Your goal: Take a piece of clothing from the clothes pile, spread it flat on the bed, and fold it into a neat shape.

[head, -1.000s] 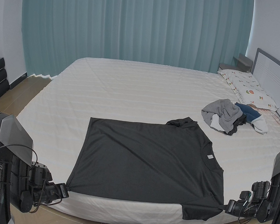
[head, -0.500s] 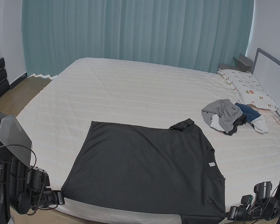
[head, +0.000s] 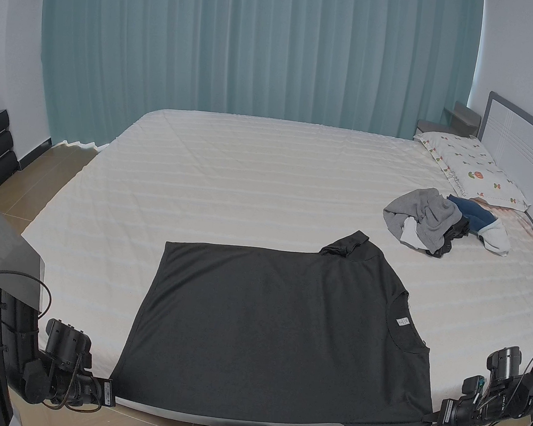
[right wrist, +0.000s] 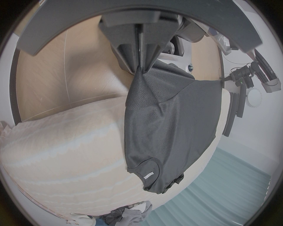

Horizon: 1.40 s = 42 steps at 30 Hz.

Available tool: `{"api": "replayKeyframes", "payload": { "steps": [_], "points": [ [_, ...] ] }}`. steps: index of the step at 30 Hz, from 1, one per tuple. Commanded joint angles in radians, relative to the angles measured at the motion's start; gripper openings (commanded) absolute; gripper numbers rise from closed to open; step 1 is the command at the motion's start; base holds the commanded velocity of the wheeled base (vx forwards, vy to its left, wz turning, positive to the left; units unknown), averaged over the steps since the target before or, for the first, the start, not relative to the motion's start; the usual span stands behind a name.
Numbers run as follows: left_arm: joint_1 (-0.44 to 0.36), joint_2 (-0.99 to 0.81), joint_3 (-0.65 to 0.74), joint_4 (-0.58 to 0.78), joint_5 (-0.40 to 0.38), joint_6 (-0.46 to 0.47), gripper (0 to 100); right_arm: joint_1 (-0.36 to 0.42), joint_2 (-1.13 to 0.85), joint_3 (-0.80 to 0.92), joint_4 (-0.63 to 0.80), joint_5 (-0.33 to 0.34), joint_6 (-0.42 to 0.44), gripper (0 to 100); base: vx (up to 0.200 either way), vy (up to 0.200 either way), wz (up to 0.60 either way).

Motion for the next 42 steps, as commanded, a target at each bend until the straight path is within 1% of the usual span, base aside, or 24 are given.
{"api": "replayKeyframes", "payload": {
  "steps": [1, 5, 6, 8, 13, 16, 18, 19, 20, 21, 22, 23, 24, 26, 28, 31, 33, 35, 42],
  "points": [
    [-0.002, -0.079, 0.014, 0.060, -0.007, 0.032, 0, -0.002, -0.078, 0.017, 0.036, 0.001, -0.009, 0, 0.000, 0.000, 0.00],
    [-0.002, -0.088, 0.014, 0.094, -0.004, 0.035, 0, -0.001, -0.116, 0.017, 0.081, 0.001, -0.013, 0, 0.000, 0.000, 0.00],
    [-0.002, -0.095, 0.014, 0.118, -0.004, 0.041, 0, -0.001, -0.150, 0.017, 0.122, 0.001, -0.024, 0, 0.000, 0.000, 0.00],
    [-0.002, -0.117, 0.014, 0.147, -0.008, 0.048, 0, -0.001, -0.176, 0.017, 0.151, 0.001, -0.040, 0, 0.000, 0.000, 0.00],
    [-0.002, -0.152, 0.010, 0.180, -0.008, 0.047, 0, -0.001, -0.197, 0.017, 0.180, 0.004, -0.053, 0, 0.000, 0.000, 0.00],
    [0.001, -0.146, 0.000, 0.103, -0.007, 0.032, 0, -0.001, -0.204, 0.016, 0.130, 0.015, -0.046, 0, 0.000, 0.000, 0.00],
    [0.008, -0.141, -0.012, 0.020, -0.007, -0.010, 0, -0.001, -0.205, 0.016, 0.065, 0.026, -0.036, 0, 0.000, 0.000, 0.00],
    [0.006, -0.137, -0.018, -0.006, -0.005, -0.036, 0, -0.001, -0.205, 0.016, 0.044, 0.030, -0.030, 0, 0.000, 0.000, 0.00],
    [0.006, -0.137, -0.018, -0.006, -0.005, -0.036, 0, -0.001, -0.205, 0.016, 0.044, 0.030, -0.030, 0, 0.000, 0.000, 0.00],
    [0.000, -0.115, -0.052, -0.074, -0.004, -0.129, 0, 0.002, -0.199, 0.011, -0.019, 0.035, -0.006, 0, 0.000, 0.000, 0.00],
    [-0.002, -0.106, -0.064, -0.098, -0.001, -0.162, 0, 0.005, -0.196, 0.008, -0.047, 0.035, 0.008, 0, 0.000, 0.000, 0.00],
    [-0.002, -0.105, -0.067, -0.103, -0.001, -0.168, 0, 0.007, -0.196, 0.008, -0.050, 0.035, 0.011, 0, 0.000, 0.000, 0.00],
    [-0.002, -0.089, -0.087, -0.149, 0.002, -0.218, 0, 0.010, -0.187, 0.002, -0.105, 0.030, 0.037, 0, 0.000, 0.000, 0.00],
    [-0.002, -0.085, -0.101, -0.190, 0.006, -0.252, 0, 0.011, -0.171, -0.004, -0.150, 0.029, 0.053, 0, 0.000, 0.000, 0.00],
    [-0.003, -0.086, -0.132, -0.238, 0.009, -0.309, 0, 0.013, -0.154, -0.007, -0.217, 0.029, 0.063, 0, 0.000, 0.000, 0.00],
    [-0.008, -0.088, -0.165, -0.284, 0.039, -0.389, 0, 0.013, -0.130, -0.020, -0.301, 0.026, 0.091, 0, 0.000, 0.000, 0.00],
    [-0.015, -0.088, -0.173, -0.304, 0.055, -0.415, 0, 0.011, -0.128, -0.020, -0.350, 0.024, 0.118, 0, 0.000, 0.000, 0.00],
    [-0.017, -0.086, -0.168, -0.314, 0.058, -0.418, 0, 0.011, -0.127, -0.015, -0.386, 0.022, 0.141, 0, 0.000, 0.000, 0.00],
    [-0.017, -0.095, -0.164, -0.317, 0.062, -0.413, 0, 0.025, -0.104, -0.013, -0.400, 0.019, 0.148, 0, 0.000, 0.000, 0.00]
  ]
}}
